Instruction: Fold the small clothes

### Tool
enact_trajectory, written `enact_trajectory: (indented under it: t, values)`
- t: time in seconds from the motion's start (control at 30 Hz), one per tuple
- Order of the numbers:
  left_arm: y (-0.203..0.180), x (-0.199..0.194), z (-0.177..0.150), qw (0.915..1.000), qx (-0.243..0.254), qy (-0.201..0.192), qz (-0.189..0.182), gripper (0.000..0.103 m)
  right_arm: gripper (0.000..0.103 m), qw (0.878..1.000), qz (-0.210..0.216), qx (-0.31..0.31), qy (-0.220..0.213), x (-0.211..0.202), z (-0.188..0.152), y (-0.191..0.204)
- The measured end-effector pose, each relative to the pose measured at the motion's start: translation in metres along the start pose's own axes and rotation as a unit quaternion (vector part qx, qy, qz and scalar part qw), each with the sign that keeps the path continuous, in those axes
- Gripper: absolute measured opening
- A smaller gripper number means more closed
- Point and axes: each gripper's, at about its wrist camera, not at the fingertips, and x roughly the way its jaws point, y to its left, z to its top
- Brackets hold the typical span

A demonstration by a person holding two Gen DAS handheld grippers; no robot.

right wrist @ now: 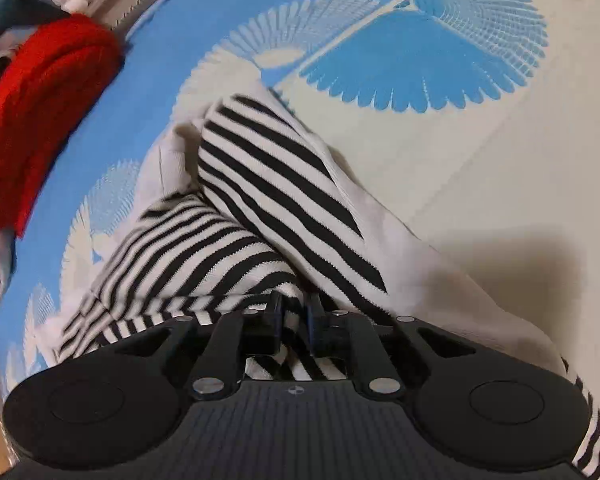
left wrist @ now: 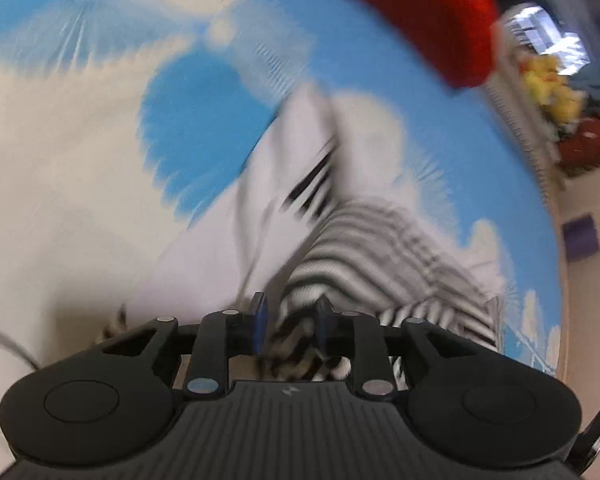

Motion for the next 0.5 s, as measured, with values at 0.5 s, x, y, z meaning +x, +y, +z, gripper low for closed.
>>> enact_trajectory:
  t: [0.5]
  values:
    - [-0.028,0.019,-0.028,0.9883,0.141,0.020,0.056,0.004,0.019,1.000,0.004,0.017,0.014,0.006,0.005,-0.010]
